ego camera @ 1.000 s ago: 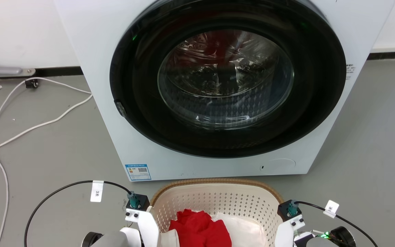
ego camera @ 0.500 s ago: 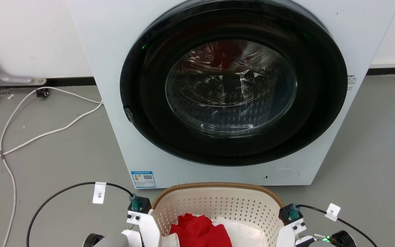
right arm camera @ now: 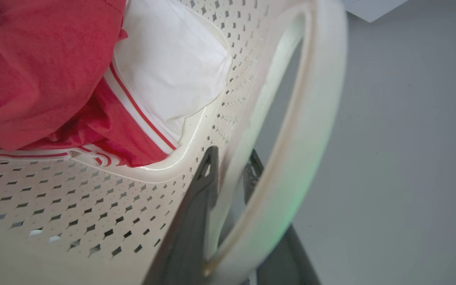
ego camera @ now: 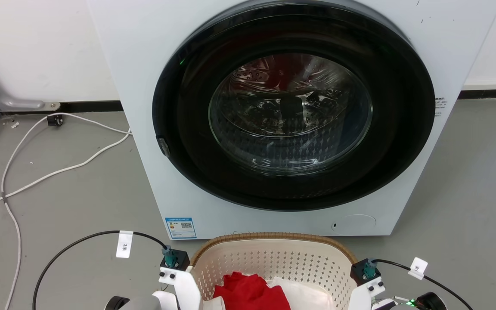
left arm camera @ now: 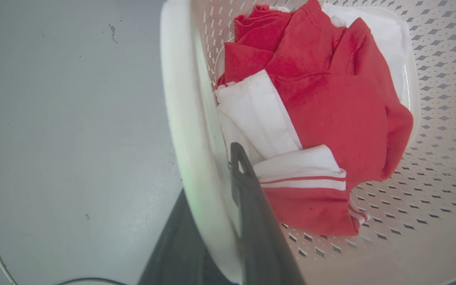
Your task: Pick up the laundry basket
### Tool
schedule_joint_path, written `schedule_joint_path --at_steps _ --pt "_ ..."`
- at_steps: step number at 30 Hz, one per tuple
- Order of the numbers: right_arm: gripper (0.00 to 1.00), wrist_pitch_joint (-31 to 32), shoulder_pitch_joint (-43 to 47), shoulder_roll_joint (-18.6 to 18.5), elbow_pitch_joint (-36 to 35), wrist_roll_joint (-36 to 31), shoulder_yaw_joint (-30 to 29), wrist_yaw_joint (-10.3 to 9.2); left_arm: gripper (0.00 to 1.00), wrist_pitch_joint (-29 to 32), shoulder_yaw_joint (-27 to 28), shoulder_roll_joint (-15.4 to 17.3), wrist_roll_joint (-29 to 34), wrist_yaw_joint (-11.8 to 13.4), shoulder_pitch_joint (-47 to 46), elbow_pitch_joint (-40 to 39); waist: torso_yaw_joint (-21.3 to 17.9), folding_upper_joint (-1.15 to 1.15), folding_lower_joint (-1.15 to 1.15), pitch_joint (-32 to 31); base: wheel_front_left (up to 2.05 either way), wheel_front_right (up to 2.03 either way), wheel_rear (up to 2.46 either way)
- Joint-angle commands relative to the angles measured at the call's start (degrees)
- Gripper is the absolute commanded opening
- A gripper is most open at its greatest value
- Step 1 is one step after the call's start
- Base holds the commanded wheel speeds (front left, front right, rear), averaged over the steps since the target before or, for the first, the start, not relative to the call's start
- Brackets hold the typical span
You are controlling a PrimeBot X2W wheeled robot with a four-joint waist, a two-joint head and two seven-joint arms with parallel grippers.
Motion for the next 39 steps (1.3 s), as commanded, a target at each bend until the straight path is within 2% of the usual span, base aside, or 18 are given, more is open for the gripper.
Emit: schedule_joint_path --at_steps 1,39 --pt "0.00 0.7 0.8 -1.4 0.5 -0.3 0.8 0.00 0.00 -0.7 -0.1 1.2 0.1 0.0 -0.6 0.2 0.0 0.00 0.00 0.0 0.00 0.00 0.00" --pt "0.00 -1.0 -0.8 -2.4 1.2 8.0 9.1 0.01 0.00 -2.3 -4.4 1.2 -4.4 0.0 -1.3 1.0 0.4 0.00 0.00 0.6 0.00 0.00 0.00"
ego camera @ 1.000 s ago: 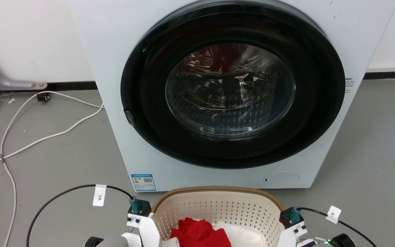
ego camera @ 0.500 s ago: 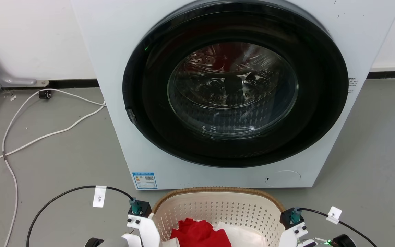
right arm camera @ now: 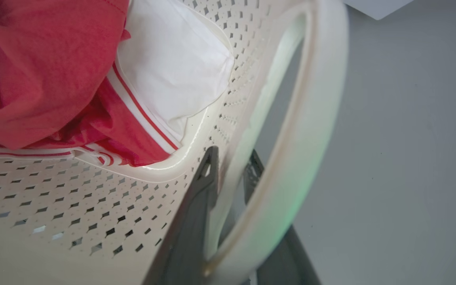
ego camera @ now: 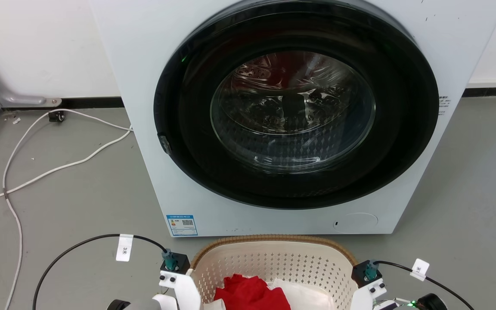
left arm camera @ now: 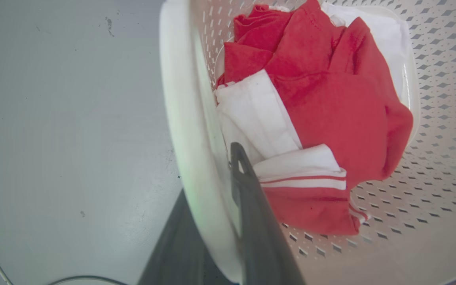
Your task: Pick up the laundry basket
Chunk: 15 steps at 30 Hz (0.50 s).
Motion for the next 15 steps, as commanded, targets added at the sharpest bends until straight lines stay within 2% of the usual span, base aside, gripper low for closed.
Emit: schedule_joint_path --at_steps 1,15 --pt "0.00 0.2 -0.1 -1.3 0.8 -0.2 0.8 0.02 0.00 -0.8 -0.1 1.2 -0.2 0.0 -1.3 0.3 0.0 0.00 0.00 0.0 0.00 0.00 0.00" --pt "0.00 -0.1 -0.3 -1.4 0.9 1.8 2.8 0.02 0.00 -0.9 -1.5 1.3 -1.5 0.0 -1.3 0.4 -0.2 0.00 0.00 0.0 0.00 0.00 0.00"
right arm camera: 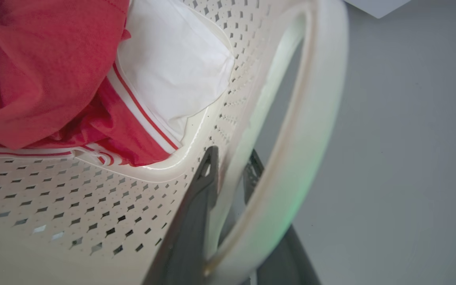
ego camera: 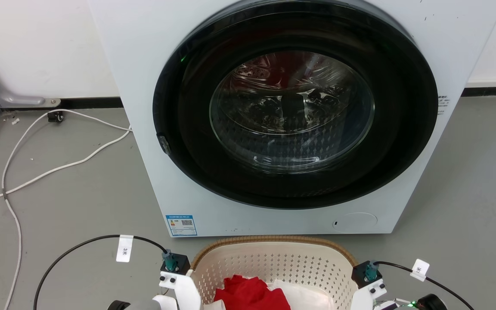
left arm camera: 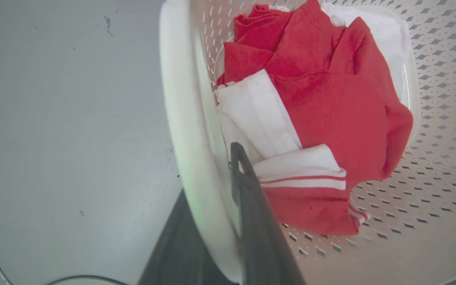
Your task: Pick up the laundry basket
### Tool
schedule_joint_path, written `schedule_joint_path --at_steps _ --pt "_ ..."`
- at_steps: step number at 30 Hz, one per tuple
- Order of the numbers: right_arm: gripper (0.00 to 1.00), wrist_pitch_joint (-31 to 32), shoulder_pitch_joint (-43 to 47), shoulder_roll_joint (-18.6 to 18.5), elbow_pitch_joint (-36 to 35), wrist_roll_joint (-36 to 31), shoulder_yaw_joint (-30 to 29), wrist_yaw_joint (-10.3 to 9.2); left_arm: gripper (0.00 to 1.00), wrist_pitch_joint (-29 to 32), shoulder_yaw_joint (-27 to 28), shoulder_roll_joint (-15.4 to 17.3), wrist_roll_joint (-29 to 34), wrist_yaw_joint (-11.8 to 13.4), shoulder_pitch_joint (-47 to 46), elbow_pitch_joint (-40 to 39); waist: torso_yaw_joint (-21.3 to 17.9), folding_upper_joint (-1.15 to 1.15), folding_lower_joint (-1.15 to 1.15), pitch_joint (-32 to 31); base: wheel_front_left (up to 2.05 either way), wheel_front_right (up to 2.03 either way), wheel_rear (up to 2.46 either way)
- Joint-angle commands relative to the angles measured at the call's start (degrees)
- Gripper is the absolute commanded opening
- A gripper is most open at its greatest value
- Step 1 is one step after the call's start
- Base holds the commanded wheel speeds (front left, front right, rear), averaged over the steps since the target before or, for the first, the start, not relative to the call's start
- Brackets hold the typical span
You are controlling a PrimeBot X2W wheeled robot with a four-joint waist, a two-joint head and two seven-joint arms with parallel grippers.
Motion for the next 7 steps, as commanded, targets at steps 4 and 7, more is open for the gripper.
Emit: schedule_joint_path --at_steps 4,7 --pt "0.00 0.1 0.0 -1.3 0.8 0.3 1.2 0.02 0.00 -0.8 -0.5 1.3 -0.2 0.0 -1.2 0.3 0.0 0.00 0.00 0.0 0.00 0.00 0.00" --pt "0.00 0.1 -0.1 -1.4 0.8 0.5 1.6 0.02 0.00 -0.9 -0.7 1.4 -0.5 0.0 -1.2 0.3 0.0 0.00 0.00 0.0 0.00 0.00 0.00"
